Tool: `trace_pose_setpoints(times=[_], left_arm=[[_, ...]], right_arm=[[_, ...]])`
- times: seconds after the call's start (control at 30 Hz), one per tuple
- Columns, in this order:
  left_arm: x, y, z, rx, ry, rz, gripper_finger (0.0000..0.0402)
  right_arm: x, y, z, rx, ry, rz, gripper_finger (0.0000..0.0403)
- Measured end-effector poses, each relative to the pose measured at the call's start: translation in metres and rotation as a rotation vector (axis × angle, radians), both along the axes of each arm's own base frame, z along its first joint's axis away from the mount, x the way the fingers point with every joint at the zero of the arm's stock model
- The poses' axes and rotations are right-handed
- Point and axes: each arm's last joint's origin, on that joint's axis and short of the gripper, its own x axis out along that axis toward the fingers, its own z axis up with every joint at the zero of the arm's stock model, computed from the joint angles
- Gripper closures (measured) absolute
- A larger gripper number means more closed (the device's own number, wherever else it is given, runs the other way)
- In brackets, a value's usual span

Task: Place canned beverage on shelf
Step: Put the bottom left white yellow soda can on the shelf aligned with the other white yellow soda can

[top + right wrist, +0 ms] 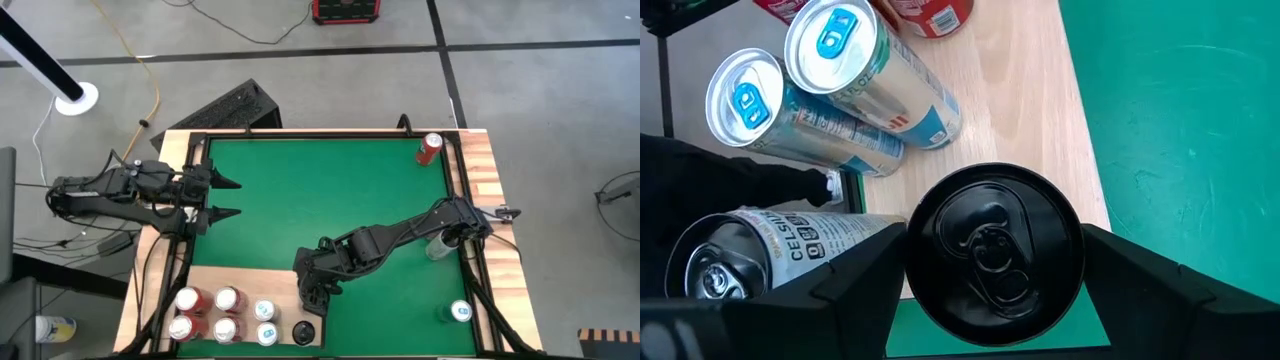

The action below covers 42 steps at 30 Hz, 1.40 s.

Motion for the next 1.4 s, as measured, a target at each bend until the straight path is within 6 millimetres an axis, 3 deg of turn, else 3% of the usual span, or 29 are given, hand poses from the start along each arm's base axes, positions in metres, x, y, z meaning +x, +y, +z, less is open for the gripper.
trace_pose_setpoints(times=[1.07, 1.4], left_arm=[[-0.0001, 0.0000, 0.0000, 0.009, 0.001, -0.002, 0.0074], [0.0000, 0.0000, 0.0000, 0.009, 0.001, -0.002, 0.0074]], right_arm=[[0.0013, 0.0009, 0.0011, -0.006, -0.022, 0.028, 0.0091], [0.0015, 0.0012, 0.0019, -0.005, -0.030, 0.033, 0.0060]])
